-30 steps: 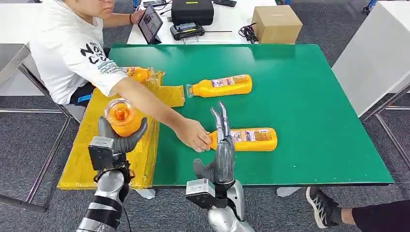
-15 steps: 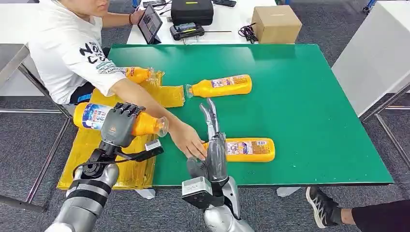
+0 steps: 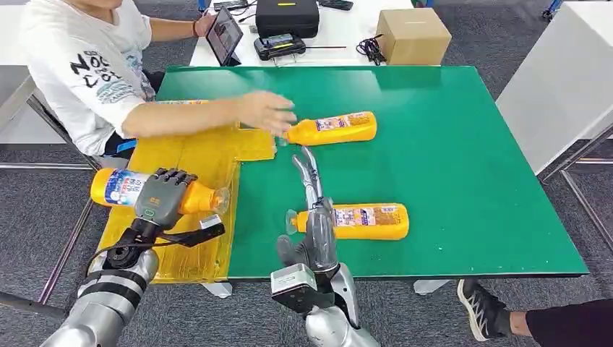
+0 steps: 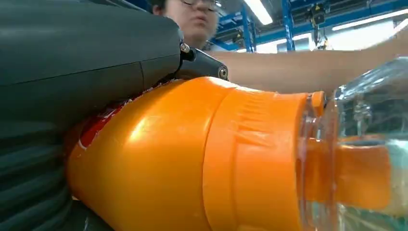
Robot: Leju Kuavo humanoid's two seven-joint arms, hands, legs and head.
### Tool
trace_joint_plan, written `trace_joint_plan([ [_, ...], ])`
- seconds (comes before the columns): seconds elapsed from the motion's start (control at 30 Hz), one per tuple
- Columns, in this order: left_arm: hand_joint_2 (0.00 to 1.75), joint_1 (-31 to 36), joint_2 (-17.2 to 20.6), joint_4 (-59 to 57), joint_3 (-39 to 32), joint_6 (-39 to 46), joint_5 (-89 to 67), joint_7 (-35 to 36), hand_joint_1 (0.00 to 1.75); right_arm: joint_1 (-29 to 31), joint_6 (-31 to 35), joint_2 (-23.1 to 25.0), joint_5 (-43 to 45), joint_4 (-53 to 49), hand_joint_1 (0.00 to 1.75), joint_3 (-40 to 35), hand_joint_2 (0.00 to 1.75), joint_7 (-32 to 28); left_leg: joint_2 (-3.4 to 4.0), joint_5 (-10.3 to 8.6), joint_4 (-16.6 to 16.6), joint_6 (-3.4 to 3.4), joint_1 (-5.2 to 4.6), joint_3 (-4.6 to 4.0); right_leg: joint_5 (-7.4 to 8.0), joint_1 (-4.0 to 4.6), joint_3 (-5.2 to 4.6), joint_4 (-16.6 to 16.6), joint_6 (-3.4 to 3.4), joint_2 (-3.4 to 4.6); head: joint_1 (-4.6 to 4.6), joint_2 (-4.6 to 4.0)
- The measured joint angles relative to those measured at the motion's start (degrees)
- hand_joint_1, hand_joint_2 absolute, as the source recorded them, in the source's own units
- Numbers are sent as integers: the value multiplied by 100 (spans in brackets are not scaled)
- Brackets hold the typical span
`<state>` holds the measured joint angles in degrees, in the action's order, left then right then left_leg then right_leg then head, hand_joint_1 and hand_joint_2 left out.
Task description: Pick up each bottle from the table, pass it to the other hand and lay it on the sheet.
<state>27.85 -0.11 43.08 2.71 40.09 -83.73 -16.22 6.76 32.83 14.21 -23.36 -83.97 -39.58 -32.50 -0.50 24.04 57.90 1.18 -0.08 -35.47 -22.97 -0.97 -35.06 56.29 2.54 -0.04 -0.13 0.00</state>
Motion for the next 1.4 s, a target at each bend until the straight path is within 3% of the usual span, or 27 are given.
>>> trace_joint_plan([
  [0.23, 175, 108, 116, -423, -103, -19, 101, -59, 175, 0, -201, 0, 26, 2, 0, 0, 0, 4, 2, 0, 0, 0, 0, 0, 0, 1, 0, 0, 0, 1, -2, 0],
  [0.43, 175, 149, 205, -958, -142, -636, 501, -453, 175, 0, -402, 0, 35, 11, 0, -2, 0, 13, -1, 0, 0, -1, 4, 0, -1, 2, 0, 1, -1, 0, -2, 0],
  [0.73, 175, 357, 264, -1281, -127, -1158, 385, -442, 175, 1, -638, 0, 125, 94, 0, -4, 0, 28, -2, 1, -2, 0, 1, 19, -1, 1, 21, -1, -1, -1, 0, 0],
  [0.77, 175, 362, 264, -1301, -127, -1161, 385, -442, 101, 1, -651, 0, 125, 100, 0, -4, 0, 28, -2, 1, -2, -1, 2, 21, -1, 1, 23, -1, -2, -1, -2, 0],
  [0.8, 175, 363, 264, -1316, -127, -1169, 385, -442, 0, 1, -660, 0, 127, 107, 0, -4, 0, 28, -2, 1, -2, -1, 2, 23, -1, 1, 25, -1, -2, -1, 0, 0],
  [0.87, 175, 362, 264, -1353, -120, -1202, 385, -437, 0, 2, -675, 0, 131, 122, 0, -4, 0, 28, -2, 1, -2, -1, 2, 29, -1, 1, 31, 0, -2, -1, -2, 0],
  [0.9, 0, 356, 264, -1368, -118, -1211, 385, -433, 0, 2, -678, 0, 140, 129, 0, -4, 0, 28, -3, 1, -3, -1, 2, 33, -2, 1, 35, 0, -2, -2, -2, 0],
  [1.13, 0, 395, 264, -1393, -129, -1695, 826, -616, 0, 4, -732, 0, 168, 175, 0, -4, 0, 30, -9, 3, -5, -4, 2, 56, -4, 1, 60, -1, -4, -5, -2, 0],
  [1.3, 0, 446, 264, -1368, -241, -3051, 1927, -1179, 0, 10, -802, 2, 197, 240, 0, -2, 0, 31, -47, 5, -7, -4, -1, 89, -20, -1, 106, -3, -12, -34, -4, 0],
  [1.4, 0, 414, 269, -1305, -299, -3445, 2256, -1349, 0, 16, -833, 2, 212, 288, 0, -4, 0, 31, -70, 6, -7, -4, -1, 109, -31, -1, 126, -4, -7, -55, 0, 0],
])
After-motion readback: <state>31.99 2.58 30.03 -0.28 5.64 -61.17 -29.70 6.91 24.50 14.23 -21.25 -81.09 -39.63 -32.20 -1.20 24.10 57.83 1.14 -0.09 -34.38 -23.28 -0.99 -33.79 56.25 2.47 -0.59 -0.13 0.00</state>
